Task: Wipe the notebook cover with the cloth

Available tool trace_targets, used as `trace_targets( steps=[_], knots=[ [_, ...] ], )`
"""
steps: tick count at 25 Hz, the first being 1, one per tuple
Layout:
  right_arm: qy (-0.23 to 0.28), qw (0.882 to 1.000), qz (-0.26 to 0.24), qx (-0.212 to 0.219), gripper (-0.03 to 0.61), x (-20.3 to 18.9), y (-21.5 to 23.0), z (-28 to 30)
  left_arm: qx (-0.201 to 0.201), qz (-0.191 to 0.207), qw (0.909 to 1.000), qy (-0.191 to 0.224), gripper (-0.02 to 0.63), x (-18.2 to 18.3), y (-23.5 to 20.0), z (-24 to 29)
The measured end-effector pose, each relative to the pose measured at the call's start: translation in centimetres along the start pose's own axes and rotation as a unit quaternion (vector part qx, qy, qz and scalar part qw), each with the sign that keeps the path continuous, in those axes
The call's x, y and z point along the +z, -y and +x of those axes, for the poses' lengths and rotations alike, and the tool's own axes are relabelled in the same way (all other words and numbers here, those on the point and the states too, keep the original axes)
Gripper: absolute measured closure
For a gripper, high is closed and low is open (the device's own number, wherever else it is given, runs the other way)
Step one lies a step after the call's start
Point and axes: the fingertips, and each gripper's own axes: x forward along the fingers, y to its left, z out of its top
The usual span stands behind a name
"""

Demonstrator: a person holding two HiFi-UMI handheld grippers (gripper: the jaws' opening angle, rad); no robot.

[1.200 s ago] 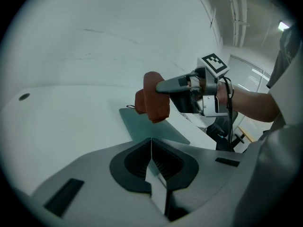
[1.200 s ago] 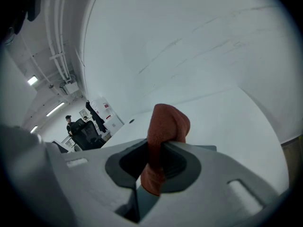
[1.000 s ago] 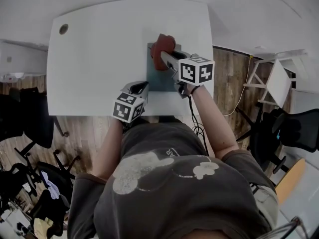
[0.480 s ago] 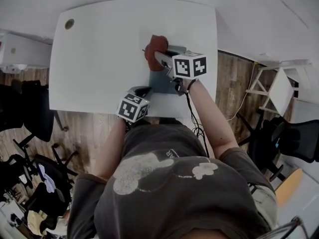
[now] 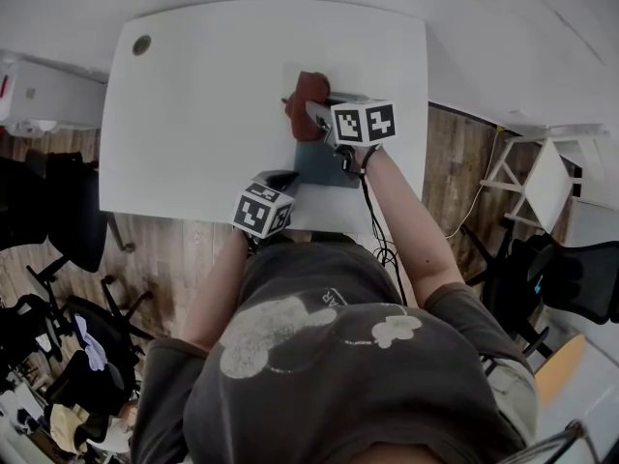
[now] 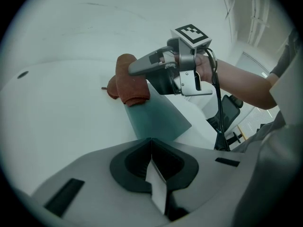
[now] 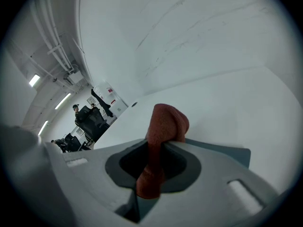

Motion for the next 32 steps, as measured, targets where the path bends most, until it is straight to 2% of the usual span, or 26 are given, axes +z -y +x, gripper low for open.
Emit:
trace_targets(
  steps=[14, 21, 27, 32],
  knots=[
    [-0.008, 0.998, 0.020, -0.066, 0.518, -1.4, 5.0, -3.1, -0.008, 0.004, 0.9998, -0.018, 0.615, -0.2, -0.2, -0.3],
    [0.004, 0.994, 0.043, -0.104, 0.518, -2.9, 7.3, -6.3, -0.015, 0.002, 0.9995, -0.030, 0.616, -0.4, -0.4, -0.8],
    [0.020, 0.989, 0.067, -0.132, 0.517, -4.0, 8.9, -8.6, -0.017, 0.024, 0.9988, -0.040, 0.615, -0.4, -0.3, -0.7],
    [0.029, 0.984, 0.077, -0.156, 0.517, -4.4, 9.8, -10.1, -0.026, 0.024, 0.9983, -0.045, 0.616, -0.5, -0.1, -0.7]
  ],
)
